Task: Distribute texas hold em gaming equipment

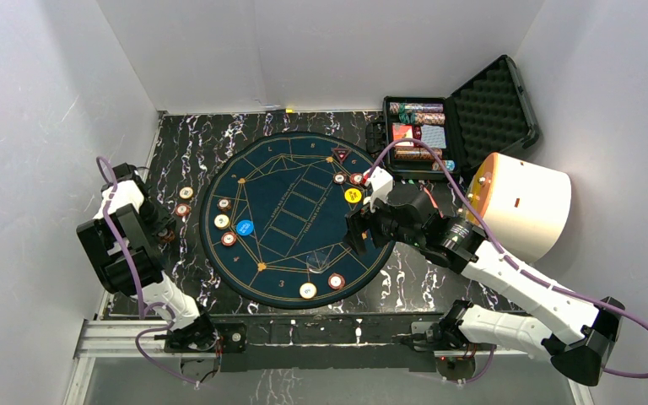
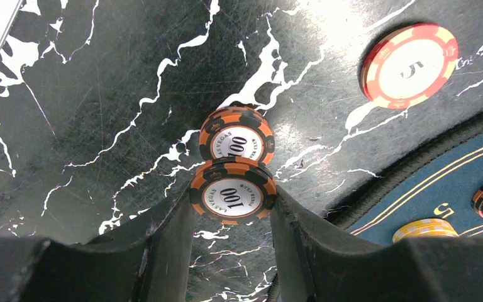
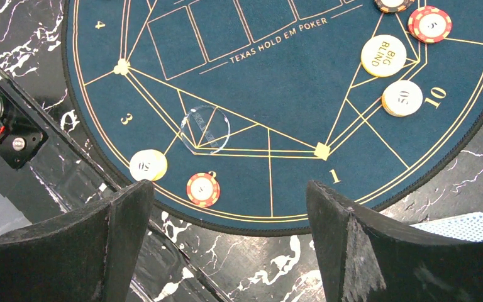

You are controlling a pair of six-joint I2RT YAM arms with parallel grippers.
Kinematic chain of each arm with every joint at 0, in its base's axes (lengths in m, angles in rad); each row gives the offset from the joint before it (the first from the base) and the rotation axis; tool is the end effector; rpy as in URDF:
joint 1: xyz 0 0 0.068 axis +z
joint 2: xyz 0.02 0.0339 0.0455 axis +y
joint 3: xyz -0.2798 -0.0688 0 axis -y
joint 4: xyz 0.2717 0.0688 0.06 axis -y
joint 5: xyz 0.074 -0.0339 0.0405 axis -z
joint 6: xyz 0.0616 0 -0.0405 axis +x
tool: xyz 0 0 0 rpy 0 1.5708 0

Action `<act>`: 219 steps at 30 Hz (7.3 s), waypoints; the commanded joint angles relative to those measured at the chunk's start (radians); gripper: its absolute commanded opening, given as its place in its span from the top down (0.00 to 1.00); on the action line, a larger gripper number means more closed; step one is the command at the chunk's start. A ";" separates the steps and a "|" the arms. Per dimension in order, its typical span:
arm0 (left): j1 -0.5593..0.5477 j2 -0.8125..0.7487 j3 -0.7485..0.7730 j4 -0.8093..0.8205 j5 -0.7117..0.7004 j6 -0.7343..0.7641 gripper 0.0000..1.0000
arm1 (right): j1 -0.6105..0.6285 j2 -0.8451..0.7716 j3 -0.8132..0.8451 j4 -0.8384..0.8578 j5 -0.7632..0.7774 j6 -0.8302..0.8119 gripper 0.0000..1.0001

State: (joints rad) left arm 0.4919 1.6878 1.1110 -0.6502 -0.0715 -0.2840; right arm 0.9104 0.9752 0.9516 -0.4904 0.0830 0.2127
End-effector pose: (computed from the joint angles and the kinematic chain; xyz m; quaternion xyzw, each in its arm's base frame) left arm 0.3142 0.1733 0.1660 -0.3781 0.9091 0.0528 0.1664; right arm 0.1598 0.1974 0.3321 -0.2753 0.8180 0.2379 0.4454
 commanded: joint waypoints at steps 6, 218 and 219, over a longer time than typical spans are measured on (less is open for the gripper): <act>0.004 0.015 0.033 -0.028 -0.002 0.005 0.95 | 0.005 -0.017 0.004 0.057 0.011 -0.007 0.01; -1.132 -0.420 0.082 0.006 0.069 -0.130 0.28 | -0.740 0.506 -0.254 0.123 -0.114 0.323 0.84; -1.132 -0.419 0.083 0.008 0.072 -0.133 0.28 | -0.741 0.501 -0.257 0.128 -0.125 0.315 0.85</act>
State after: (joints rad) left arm -0.6468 1.2797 1.1519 -0.6300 -0.0303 -0.4049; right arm 0.1638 1.4525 0.7551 -0.3801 0.1314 0.5713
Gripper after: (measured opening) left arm 0.722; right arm 0.719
